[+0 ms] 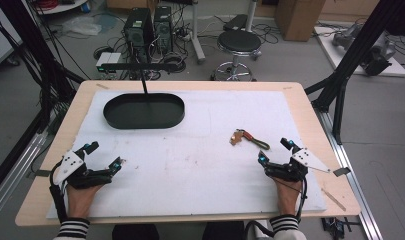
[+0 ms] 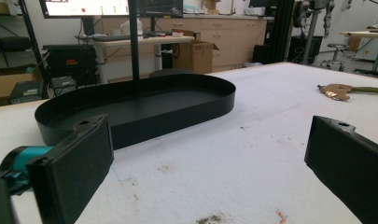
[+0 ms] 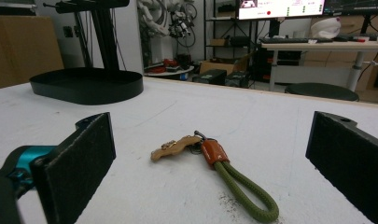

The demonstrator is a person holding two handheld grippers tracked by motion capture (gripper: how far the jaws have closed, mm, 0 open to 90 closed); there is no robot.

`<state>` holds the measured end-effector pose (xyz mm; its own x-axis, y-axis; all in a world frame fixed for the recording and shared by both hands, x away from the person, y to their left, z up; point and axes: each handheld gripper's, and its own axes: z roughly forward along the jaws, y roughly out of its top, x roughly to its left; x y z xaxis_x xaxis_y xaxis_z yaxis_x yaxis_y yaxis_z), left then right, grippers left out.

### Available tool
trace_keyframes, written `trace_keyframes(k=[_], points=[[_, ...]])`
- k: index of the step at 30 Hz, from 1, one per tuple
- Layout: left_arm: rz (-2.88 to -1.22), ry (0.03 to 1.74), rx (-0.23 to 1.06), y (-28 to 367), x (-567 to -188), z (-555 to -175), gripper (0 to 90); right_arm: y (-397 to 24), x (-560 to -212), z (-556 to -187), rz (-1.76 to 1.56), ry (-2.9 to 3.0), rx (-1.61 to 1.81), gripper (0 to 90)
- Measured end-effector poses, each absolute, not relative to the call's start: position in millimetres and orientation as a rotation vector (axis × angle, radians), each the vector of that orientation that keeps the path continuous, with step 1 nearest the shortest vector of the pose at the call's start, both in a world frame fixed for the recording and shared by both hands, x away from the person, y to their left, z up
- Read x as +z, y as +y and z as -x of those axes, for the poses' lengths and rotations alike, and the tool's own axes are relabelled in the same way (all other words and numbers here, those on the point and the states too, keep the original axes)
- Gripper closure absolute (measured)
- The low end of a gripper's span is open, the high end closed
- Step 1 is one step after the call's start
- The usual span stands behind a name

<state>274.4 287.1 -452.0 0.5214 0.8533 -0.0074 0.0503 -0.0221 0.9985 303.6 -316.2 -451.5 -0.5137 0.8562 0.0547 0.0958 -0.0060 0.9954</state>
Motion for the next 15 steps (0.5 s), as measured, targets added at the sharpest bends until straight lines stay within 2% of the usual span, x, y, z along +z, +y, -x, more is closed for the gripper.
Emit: trace_keyframes(k=[15], points=[[-1.461, 0.824, 0.777, 287.4, -452.0, -273.8, 1.7, -315.5, -451.3, -303.4, -0.997, 1.650, 1.567, 0.4]])
